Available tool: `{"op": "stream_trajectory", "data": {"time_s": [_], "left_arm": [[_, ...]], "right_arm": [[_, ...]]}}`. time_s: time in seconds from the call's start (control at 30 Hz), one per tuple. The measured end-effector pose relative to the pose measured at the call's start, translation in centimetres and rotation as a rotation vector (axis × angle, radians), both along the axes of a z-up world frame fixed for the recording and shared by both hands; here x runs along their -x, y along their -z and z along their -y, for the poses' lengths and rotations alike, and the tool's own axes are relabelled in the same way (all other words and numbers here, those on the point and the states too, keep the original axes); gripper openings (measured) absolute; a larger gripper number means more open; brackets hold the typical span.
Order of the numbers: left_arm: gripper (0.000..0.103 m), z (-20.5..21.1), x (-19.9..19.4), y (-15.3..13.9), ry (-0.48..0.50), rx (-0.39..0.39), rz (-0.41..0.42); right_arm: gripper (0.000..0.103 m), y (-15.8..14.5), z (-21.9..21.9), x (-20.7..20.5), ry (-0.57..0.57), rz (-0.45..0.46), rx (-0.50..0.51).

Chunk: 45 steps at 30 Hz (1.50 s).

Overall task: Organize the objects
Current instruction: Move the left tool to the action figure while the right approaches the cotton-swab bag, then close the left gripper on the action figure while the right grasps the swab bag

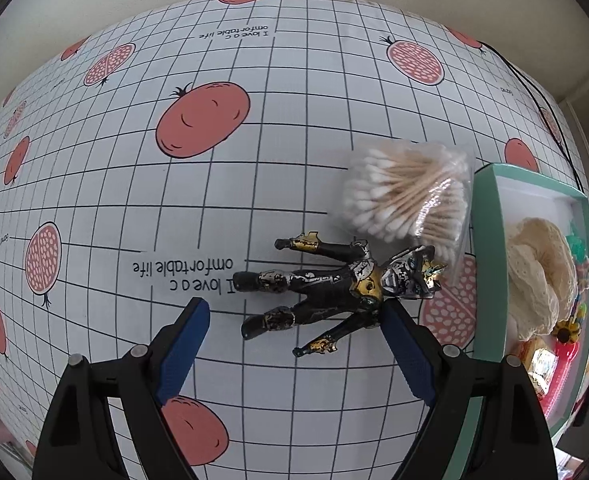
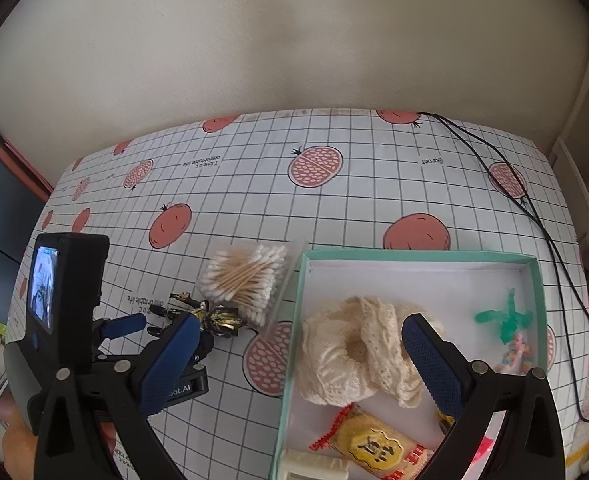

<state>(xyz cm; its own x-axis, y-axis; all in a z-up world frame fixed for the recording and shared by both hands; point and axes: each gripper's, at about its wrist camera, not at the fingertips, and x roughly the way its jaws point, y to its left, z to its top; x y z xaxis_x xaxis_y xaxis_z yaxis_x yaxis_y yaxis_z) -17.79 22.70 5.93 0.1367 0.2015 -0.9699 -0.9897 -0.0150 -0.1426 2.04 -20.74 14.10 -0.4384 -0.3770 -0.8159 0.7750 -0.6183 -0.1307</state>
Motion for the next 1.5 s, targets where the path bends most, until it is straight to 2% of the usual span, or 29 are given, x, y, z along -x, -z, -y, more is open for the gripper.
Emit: {"op": "stream_trajectory", "data": {"time_s": [0.17, 0.5, 0.9, 0.97, 1.03, 1.4, 1.43, 1.5], "left_arm": [[0.087, 0.2, 1.2, 0.3, 0.011, -0.012, -0.007], [0.084, 0.8, 5.9, 0.6, -0.035, -0.009, 0.03], [0.084, 1.9, 11.1, 0.8, -0.099, -0.004, 0.021], [0.084, 2.1, 12.0, 0.5, -0.107, -0.01, 0.016], [0.084, 2.4, 13.1, 0.2, -0.122, -0.021, 0.009], [0.084, 4.1, 20.3, -1.2, -0.3, -0.063, -0.064], [0.084, 4.3, 20.9, -1.4, -0.326, -0.068, -0.065], [0.084, 3.5, 22.3, -1.6, -0.372, -0.081, -0.012]], "right_arm": [[0.103, 0.5, 0.7, -0.1, 0.0, 0.003, 0.013], [0.103, 1.2, 1.2, -0.2, 0.0, 0.016, 0.028], [0.102, 3.3, 4.2, -1.8, -0.074, -0.011, 0.036], [0.101, 3.6, 4.6, -1.9, -0.071, -0.011, 0.044], [0.094, 3.9, 4.9, -2.1, -0.077, -0.008, 0.051], [0.087, 5.8, 6.3, -1.8, -0.065, 0.025, 0.026], [0.086, 6.0, 6.4, -1.7, -0.059, 0.024, 0.023], [0.086, 6.2, 6.5, -1.6, -0.052, 0.022, 0.017]]}}
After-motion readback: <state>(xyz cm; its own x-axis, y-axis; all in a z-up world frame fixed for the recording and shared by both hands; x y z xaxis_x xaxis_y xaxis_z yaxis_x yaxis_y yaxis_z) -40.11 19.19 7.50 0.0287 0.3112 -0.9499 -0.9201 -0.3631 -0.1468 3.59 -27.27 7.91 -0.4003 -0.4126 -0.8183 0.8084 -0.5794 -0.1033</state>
